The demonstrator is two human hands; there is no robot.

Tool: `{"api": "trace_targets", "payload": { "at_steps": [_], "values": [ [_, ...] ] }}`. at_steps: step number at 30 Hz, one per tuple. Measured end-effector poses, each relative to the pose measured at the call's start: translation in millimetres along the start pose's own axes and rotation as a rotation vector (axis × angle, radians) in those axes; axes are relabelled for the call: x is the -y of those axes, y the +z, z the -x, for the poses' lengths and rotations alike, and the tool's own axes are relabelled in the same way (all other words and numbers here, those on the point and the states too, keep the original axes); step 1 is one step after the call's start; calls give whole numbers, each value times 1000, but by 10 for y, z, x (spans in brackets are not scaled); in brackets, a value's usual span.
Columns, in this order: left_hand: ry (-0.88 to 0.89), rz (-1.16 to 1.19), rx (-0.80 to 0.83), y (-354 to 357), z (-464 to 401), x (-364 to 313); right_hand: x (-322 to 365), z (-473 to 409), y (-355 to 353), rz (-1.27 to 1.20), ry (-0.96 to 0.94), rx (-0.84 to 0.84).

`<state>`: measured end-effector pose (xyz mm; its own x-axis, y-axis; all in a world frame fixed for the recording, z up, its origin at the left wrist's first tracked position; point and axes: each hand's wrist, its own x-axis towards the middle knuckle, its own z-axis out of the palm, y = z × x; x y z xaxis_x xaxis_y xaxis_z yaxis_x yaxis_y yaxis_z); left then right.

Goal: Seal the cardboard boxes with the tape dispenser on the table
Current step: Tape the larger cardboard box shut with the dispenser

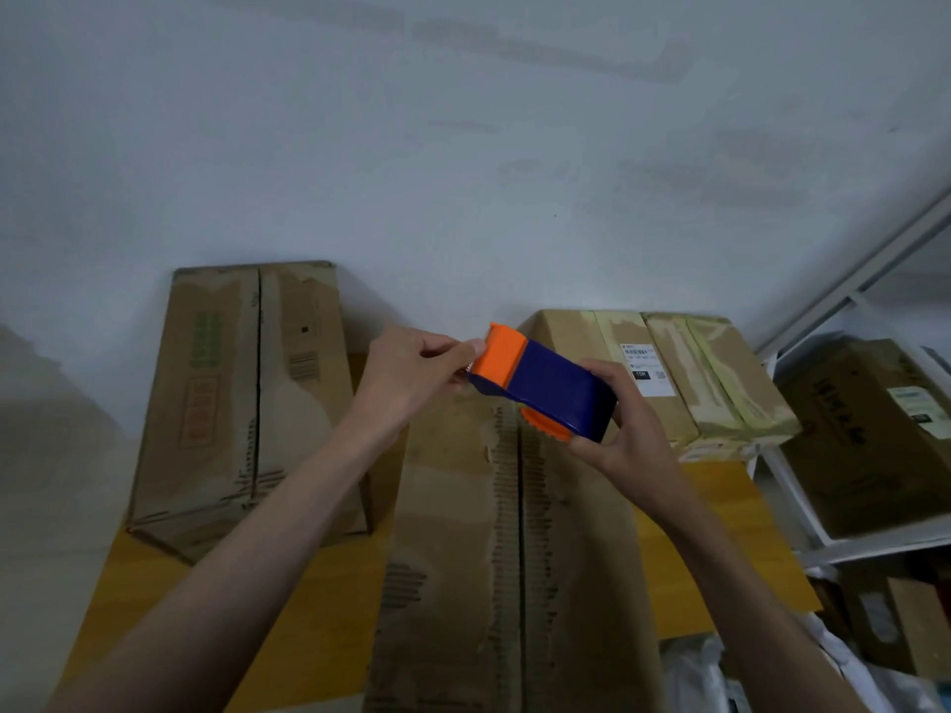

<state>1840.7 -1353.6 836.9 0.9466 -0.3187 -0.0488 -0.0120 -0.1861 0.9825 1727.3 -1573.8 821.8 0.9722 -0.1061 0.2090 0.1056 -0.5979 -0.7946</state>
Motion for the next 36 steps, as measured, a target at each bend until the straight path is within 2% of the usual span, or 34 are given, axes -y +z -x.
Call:
{"api": "trace_targets", "payload": {
  "at_steps": [5,8,14,20,25,33,36],
  "values": [
    [-188,250,30,-59,-22,-2,-42,-17,20,-19,-2,-1],
    [-243,336,44,-106,-33,-7,-55,-11,9,-46,14,23],
    [-262,215,-20,2,-107,-1,-13,-46,-26,-71,19,57],
    [-258,236,-50,134,-239,38,83,-162,-110,-77,41,16],
    [-227,221,-93,147,-337,41,44,-303,-155,-21,39,17],
    [-170,74,-111,186,-437,142,-58,-587,-182,150,-54,90],
    [-167,91,-180,136,-477,242,-160,-610,-218,183,-67,111]
  ]
}}
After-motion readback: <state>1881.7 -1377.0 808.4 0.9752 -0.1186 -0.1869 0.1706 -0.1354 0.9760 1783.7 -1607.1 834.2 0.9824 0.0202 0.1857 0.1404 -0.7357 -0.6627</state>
